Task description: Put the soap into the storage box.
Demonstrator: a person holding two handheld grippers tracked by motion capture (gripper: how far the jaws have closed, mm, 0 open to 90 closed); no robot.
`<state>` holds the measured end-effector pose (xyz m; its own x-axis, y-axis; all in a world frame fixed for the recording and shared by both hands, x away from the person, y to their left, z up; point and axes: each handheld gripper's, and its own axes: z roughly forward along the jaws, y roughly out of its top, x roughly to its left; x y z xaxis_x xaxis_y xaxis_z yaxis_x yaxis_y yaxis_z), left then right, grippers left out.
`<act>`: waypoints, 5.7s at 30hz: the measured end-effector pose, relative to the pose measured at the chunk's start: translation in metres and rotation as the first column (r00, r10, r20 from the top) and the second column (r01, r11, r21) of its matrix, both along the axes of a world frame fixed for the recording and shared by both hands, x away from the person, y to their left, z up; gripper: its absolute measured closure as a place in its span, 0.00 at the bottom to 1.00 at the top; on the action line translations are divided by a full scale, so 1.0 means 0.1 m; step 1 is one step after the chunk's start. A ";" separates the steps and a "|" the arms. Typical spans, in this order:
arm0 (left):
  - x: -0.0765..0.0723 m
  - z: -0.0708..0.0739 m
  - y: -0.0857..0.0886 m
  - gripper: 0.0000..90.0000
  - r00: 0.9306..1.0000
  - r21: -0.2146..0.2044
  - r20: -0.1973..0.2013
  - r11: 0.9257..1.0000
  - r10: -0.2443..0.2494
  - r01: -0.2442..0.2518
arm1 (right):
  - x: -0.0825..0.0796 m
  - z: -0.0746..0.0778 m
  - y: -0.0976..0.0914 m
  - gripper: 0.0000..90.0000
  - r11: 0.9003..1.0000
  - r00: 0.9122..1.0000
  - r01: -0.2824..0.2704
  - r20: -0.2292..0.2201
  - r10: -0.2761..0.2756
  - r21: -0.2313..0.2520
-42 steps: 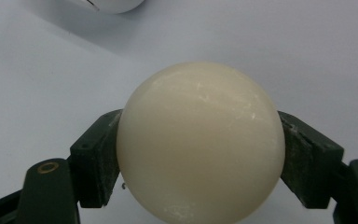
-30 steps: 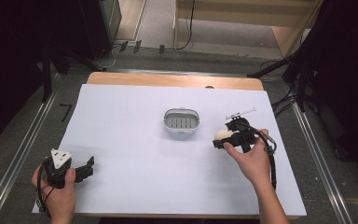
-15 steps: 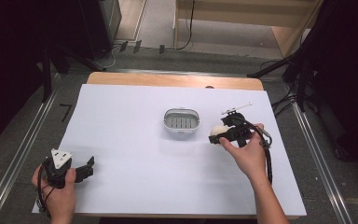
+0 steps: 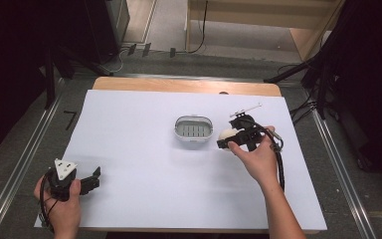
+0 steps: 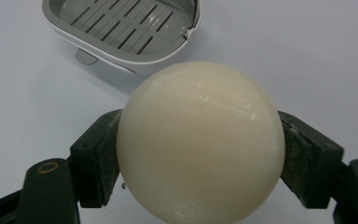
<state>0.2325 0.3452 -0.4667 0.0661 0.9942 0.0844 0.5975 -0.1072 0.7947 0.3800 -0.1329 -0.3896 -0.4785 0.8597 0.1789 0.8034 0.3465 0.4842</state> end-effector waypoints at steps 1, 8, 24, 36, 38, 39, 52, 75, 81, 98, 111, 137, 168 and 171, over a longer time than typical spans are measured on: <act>0.00 0.00 0.00 0.08 1.000 -0.001 0.000 1.000 0.001 -0.001 | 0.02 0.01 0.02 0.27 1.000 1.000 0.000 0.002 0.000 -0.004; 0.00 0.00 0.00 0.08 1.000 -0.004 0.001 1.000 0.001 -0.001 | 0.07 0.04 0.10 0.27 1.000 1.000 -0.009 0.002 0.009 -0.003; 0.00 0.00 0.01 0.08 1.000 -0.010 0.002 1.000 0.003 -0.003 | 0.19 0.04 0.37 0.27 0.999 0.999 -0.039 -0.004 0.039 0.000; 0.00 0.00 0.01 0.08 1.000 -0.012 0.000 1.000 0.004 -0.004 | 0.28 0.08 0.47 0.27 0.999 0.999 -0.048 -0.008 0.048 0.003; 0.00 0.00 0.01 0.08 1.000 -0.012 0.000 1.000 0.004 -0.004 | 0.29 0.08 0.48 0.27 0.999 0.999 -0.047 -0.010 0.047 0.003; 0.00 0.00 0.01 0.08 1.000 -0.014 0.001 1.000 0.003 -0.003 | 0.31 0.07 0.51 0.27 0.999 0.999 -0.047 -0.011 0.047 0.002; 0.00 0.00 0.02 0.08 1.000 -0.016 0.000 1.000 0.002 -0.002 | 0.41 0.06 0.67 0.26 0.998 0.998 -0.064 -0.018 0.064 -0.005; 0.00 0.00 0.02 0.08 1.000 -0.019 -0.003 1.000 0.002 -0.002 | 0.58 0.00 0.95 0.26 0.999 0.998 -0.052 -0.033 0.052 0.000; 0.00 0.00 0.02 0.08 1.000 -0.021 -0.002 1.000 0.001 -0.001 | 0.61 -0.05 0.98 0.26 0.999 0.998 -0.044 -0.043 0.043 -0.006; 0.00 0.00 0.02 0.08 1.000 -0.020 -0.005 1.000 0.003 -0.003 | 0.69 -0.17 1.03 0.26 1.000 0.997 -0.017 -0.070 0.016 -0.011; 0.01 0.00 0.02 0.08 1.000 -0.021 -0.005 1.000 0.005 -0.005 | 0.70 -0.16 1.01 0.22 1.000 0.997 -0.019 -0.076 0.019 -0.001; 0.00 0.00 0.01 0.08 1.000 -0.007 -0.003 1.000 0.003 -0.003 | 0.25 -0.05 0.47 0.14 0.999 1.000 -0.017 -0.020 0.018 0.036; 0.00 0.00 -0.01 0.08 1.000 0.008 -0.006 1.000 0.002 -0.002 | -0.28 -0.28 -0.26 0.12 0.997 0.999 0.031 0.034 -0.033 0.067; 0.01 0.00 -0.01 0.08 1.000 0.008 -0.002 1.000 0.001 -0.001 | -0.31 -0.30 -0.31 0.12 0.996 0.998 0.044 0.031 -0.046 0.074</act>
<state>0.2330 0.3444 -0.4671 0.0649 0.9936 0.0921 0.5995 -0.1126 0.7924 0.3488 -0.1636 -0.4195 -0.4465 0.8656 0.2268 0.8005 0.2731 0.5335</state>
